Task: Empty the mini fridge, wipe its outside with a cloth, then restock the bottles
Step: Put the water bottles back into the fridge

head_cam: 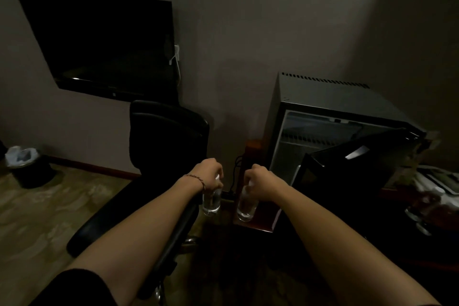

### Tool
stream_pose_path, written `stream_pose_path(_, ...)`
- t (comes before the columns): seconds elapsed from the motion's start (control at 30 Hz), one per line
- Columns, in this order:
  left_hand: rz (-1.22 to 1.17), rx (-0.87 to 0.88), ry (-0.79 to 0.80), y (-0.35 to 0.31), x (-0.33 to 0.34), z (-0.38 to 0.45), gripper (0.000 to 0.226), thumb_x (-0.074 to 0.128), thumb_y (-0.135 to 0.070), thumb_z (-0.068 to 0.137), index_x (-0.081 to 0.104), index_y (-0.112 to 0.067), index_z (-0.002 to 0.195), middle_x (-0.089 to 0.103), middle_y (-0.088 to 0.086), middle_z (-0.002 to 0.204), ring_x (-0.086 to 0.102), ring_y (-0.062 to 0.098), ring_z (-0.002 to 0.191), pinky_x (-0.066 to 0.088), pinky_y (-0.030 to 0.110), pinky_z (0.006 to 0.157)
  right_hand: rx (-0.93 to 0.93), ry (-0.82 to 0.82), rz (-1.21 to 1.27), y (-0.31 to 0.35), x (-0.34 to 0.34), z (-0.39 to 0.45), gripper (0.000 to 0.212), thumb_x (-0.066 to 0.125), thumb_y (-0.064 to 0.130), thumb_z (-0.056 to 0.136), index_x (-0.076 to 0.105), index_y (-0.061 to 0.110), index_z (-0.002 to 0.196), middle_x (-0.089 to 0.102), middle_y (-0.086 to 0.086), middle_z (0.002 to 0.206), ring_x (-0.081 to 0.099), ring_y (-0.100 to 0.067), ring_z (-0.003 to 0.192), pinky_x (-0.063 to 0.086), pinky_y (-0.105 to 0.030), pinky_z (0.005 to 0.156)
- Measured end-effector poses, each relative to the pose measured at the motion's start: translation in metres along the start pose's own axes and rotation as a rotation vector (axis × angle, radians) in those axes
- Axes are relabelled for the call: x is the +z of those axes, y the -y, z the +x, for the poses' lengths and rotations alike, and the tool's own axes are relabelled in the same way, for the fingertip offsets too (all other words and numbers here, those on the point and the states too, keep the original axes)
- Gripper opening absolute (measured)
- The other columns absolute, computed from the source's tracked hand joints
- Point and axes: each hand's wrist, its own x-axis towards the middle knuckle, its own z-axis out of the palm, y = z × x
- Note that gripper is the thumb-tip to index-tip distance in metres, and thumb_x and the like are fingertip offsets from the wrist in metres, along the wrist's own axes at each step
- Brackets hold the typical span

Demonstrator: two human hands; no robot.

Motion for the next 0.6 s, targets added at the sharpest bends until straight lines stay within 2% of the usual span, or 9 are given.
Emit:
stream_pose_path(0.17,0.017,0.086,0.06,-0.008,0.001,0.035,0.026,0.075,-0.029,0.085,0.067,-0.02,0.109,0.051,0.0,0.121,0.056,0.02,0.11,0.054,0.035,0.093,0.068,-0.044,-0.008,-0.019,-0.005,0.005,0.02,0.069,0.021,0.089,0.06,0.022,0.107,0.042,0.002,0.116,0.054,-0.018,0.095,0.055,-0.036,0.086)
stream_pose_path(0.43,0.033,0.277,0.105,-0.024,0.004,0.06,0.025,0.076,-0.029,0.084,0.07,-0.019,0.106,0.054,0.002,0.116,0.056,0.021,0.111,0.048,0.031,0.088,0.179,0.028,0.041,-0.026,-0.008,-0.011,0.026,0.069,0.017,0.089,0.063,0.019,0.114,0.045,-0.001,0.123,0.056,-0.024,0.105,0.056,-0.041,0.09)
stream_pose_path(0.53,0.021,0.339,0.144,-0.033,0.006,0.059,0.022,0.077,-0.027,0.084,0.068,-0.019,0.103,0.05,-0.002,0.111,0.055,0.018,0.103,0.047,0.027,0.082,0.242,0.038,0.072,-0.025,-0.006,-0.027,0.028,0.069,0.019,0.089,0.062,0.021,0.116,0.045,-0.001,0.123,0.056,-0.025,0.106,0.056,-0.041,0.09)
stream_pose_path(0.6,0.017,0.38,0.163,-0.04,0.009,0.059,0.021,0.077,-0.025,0.084,0.068,-0.019,0.102,0.052,0.001,0.115,0.052,0.014,0.097,0.047,0.025,0.081,0.289,0.018,0.075,-0.025,-0.004,-0.04,0.026,0.069,0.019,0.089,0.062,0.023,0.114,0.045,0.0,0.121,0.056,-0.024,0.106,0.055,-0.039,0.089)
